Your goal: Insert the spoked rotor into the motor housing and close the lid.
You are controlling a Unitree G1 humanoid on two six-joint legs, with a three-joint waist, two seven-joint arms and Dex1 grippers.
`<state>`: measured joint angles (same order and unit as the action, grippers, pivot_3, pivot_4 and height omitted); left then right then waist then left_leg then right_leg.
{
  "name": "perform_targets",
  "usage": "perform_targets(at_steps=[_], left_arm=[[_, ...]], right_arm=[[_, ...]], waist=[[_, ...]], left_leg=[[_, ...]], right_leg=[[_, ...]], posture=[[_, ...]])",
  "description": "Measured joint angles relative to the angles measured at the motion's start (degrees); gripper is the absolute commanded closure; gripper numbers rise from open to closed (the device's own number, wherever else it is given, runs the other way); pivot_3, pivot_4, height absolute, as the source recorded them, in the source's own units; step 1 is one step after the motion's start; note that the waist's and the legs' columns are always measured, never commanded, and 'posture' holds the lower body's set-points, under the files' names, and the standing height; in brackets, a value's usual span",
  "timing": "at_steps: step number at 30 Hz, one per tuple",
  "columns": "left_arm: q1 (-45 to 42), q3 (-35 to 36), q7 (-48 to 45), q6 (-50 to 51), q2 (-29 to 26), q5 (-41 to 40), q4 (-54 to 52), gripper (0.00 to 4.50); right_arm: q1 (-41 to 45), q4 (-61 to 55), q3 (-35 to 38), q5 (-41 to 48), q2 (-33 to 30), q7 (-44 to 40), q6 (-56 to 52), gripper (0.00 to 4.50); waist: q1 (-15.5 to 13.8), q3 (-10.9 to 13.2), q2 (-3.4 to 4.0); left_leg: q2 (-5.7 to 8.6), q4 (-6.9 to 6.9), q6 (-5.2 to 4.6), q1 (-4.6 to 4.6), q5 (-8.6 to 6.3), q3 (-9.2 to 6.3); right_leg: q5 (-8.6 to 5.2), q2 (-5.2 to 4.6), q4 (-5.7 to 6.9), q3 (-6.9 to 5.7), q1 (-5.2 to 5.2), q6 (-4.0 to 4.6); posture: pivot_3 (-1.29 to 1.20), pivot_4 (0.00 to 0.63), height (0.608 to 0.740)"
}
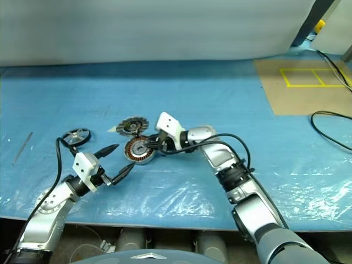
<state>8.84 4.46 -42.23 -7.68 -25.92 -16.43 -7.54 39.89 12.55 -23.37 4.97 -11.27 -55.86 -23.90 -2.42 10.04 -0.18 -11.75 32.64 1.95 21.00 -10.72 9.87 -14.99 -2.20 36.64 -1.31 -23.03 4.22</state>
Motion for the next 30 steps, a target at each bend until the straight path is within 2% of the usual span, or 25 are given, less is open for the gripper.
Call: perform_targets(at_steps=[10,30], left_arm=[[0.81,0.06,0.26,0.01,-0.01,0.01,-0.09,0.0],[0.81,0.08,0.24,0.0,-0.02,0.01,-0.07,0.0]], right_arm=[[3.95,11.51,-2.89,-5.98,3.18,1.99,6.9,3.87],[5.78,15.54,-2.74,-7.29,4.86,-0.53,9.99,3.87]], waist=[[-0.02,0.0,0.0],[-0.03,0.0,0.0]], left_leg=[[0.0,0.0,0.02,0.05,0.01,0.0],[-0.01,0.01,0.01,0.03,0.01,0.0]], right_leg=[[0.0,-0.01,-0.01,-0.01,-0.02,0.0],[0.0,0.0,0.02,-0.01,-0.01,0.01]], posture=[[0.0,0.15,0.74],[0.0,0.15,0.74]])
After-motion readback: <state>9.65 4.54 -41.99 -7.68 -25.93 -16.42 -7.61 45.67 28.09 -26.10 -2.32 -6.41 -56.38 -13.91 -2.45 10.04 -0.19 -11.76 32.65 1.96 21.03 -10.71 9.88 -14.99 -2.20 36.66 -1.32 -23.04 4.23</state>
